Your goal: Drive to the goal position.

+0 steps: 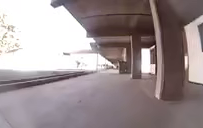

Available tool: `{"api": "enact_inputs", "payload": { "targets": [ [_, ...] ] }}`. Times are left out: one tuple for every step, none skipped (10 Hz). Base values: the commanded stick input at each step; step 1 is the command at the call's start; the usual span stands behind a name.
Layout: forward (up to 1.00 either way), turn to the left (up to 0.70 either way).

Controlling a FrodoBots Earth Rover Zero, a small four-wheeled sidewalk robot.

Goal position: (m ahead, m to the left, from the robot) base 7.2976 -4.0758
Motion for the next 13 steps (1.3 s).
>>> {"api": "enact_inputs", "payload": {
  "targets": [
    [0.5, 0.0],
    [0.5, 0.0],
    [0.5, 0.0],
    [0.5, 0.0],
    [0.5, 0.0],
    [0.5, 0.0],
    [0.5, 0.0],
    [0.5, 0.0],
    [0.5, 0.0],
    [0.5, 0.0],
    [0.5, 0.0],
    [0.5, 0.0],
    [0.5, 0.0]
  ]
}}
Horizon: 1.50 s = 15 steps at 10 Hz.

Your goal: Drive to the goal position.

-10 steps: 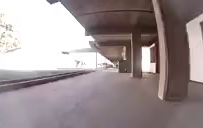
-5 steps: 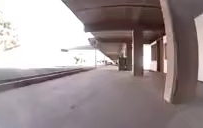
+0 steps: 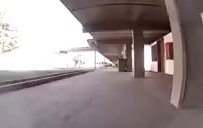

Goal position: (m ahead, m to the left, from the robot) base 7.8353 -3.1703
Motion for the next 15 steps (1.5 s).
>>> {"api": "enact_inputs", "payload": {
  "targets": [
    [0.5, 0.0],
    [0.5, 0.0],
    [0.5, 0.0],
    [0.5, 0.0],
    [0.5, 0.0],
    [0.5, 0.0],
    [0.5, 0.0],
    [0.5, 0.0],
    [0.5, 0.0],
    [0.5, 0.0],
    [0.5, 0.0],
    [0.5, 0.0],
    [0.5, 0.0],
    [0.5, 0.0],
    [0.5, 0.0]
  ]
}}
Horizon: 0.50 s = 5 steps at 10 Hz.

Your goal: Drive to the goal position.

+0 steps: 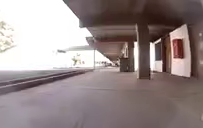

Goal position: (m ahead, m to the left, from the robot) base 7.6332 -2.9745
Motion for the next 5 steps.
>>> {"api": "enact_inputs", "payload": {
  "targets": [
    [0.5, 0.0],
    [0.5, 0.0],
    [0.5, 0.0],
    [0.5, 0.0],
    [0.5, 0.0]
  ]
}}
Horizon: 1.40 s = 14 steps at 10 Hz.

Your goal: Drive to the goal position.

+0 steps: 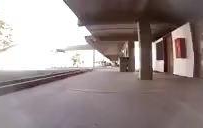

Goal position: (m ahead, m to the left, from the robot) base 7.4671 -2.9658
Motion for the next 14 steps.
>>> {"api": "enact_inputs", "payload": {
  "targets": [
    [0.5, 0.0],
    [0.5, 0.0],
    [0.5, 0.0],
    [0.5, 0.0],
    [0.5, 0.0],
    [0.5, 0.0],
    [0.5, 0.0],
    [0.5, 0.0],
    [0.5, 0.0],
    [0.5, 0.0],
    [0.5, 0.0],
    [0.5, 0.0],
    [0.5, 0.0],
    [0.5, 0.0]
  ]
}}
